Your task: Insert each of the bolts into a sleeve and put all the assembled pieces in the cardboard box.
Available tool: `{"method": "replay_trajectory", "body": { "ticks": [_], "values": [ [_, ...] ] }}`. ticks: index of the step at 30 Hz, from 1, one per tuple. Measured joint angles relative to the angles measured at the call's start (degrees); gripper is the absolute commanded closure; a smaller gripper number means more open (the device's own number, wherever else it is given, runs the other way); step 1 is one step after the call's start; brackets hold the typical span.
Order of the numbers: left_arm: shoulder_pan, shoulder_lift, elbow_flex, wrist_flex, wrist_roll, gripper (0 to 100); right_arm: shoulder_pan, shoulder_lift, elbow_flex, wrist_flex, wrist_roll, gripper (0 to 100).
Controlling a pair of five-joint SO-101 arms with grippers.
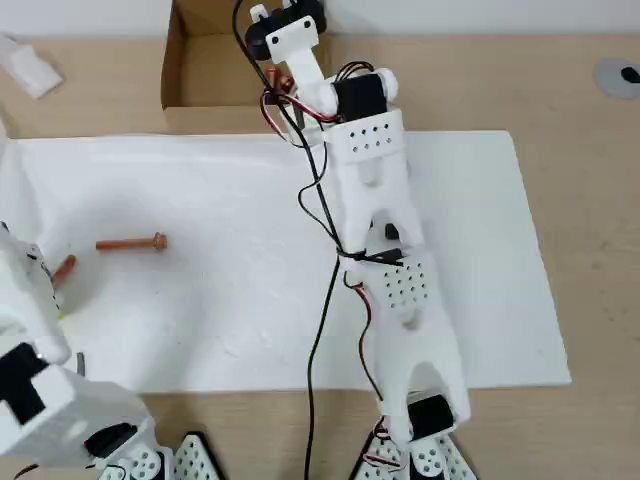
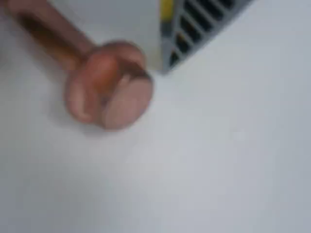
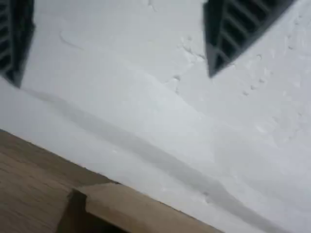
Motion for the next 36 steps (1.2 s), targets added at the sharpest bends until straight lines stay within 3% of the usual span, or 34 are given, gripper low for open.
{"method": "replay_trajectory", "body": {
  "ticks": [6, 20, 23, 30, 36],
  "values": [
    [0.18, 4.04, -5.98, 0.97, -0.09, 100, 0.00, 0.00, 0.00, 0.00, 0.00, 71.6],
    [0.18, 5.71, -8.62, 1.85, -4.22, 100, 0.00, 0.00, 0.00, 0.00, 0.00, 71.6],
    [0.26, 7.03, -12.31, 6.42, -11.25, 100, 0.00, 0.00, 0.00, 0.00, 0.00, 71.6],
    [3.25, 7.74, -33.41, 27.78, -32.62, 100, 0.00, -0.62, -4.57, 0.00, 0.00, 71.6],
    [5.27, 7.74, -44.57, 32.70, -57.14, 100, 0.00, -7.82, -3.34, 0.09, -2.46, 71.6]
  ]
}}
